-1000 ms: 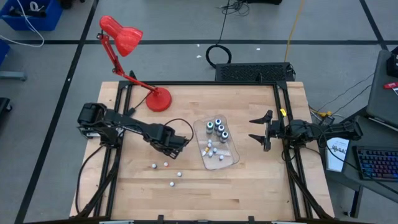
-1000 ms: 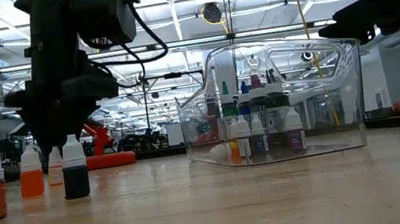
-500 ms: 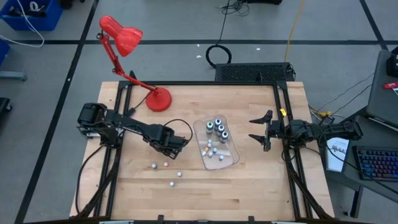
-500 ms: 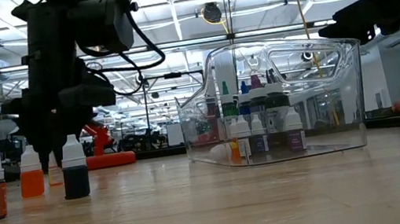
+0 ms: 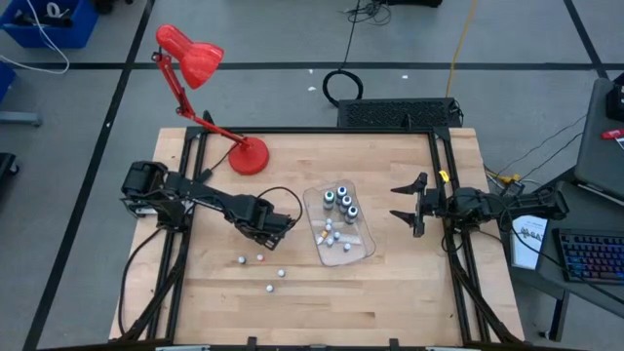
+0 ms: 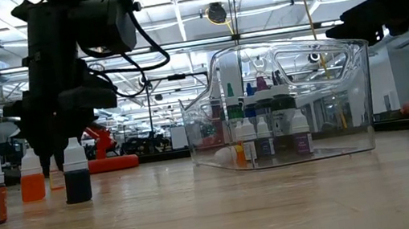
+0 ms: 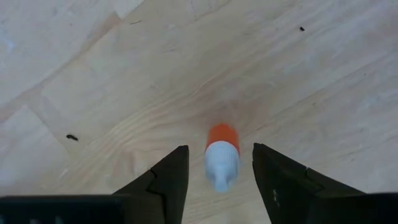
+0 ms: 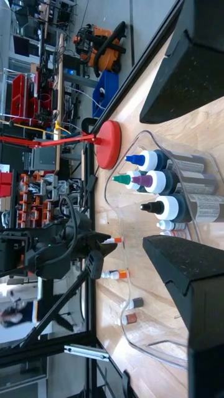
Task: Pick & Place food coloring
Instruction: Put the orange food coloring bottle into the transparent container
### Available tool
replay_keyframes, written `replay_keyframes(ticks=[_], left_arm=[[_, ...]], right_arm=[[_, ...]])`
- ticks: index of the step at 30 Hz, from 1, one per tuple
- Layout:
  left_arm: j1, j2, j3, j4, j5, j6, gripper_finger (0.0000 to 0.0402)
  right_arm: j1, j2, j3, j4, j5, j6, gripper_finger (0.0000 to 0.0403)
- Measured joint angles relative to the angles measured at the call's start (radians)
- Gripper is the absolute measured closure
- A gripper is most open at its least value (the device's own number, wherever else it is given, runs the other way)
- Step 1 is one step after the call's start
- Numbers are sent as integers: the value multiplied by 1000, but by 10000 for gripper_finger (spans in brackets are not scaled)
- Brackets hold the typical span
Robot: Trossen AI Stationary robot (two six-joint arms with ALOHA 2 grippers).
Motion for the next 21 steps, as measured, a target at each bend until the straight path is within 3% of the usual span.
replay_keyframes(ticks=[14,21], left_arm=[[0,0,3,0,-11,46,339],[0,0,53,-3,-64,130,341]], right_arm=[[0,0,0,0,0,0,108],[0,0,0,0,0,0,108]])
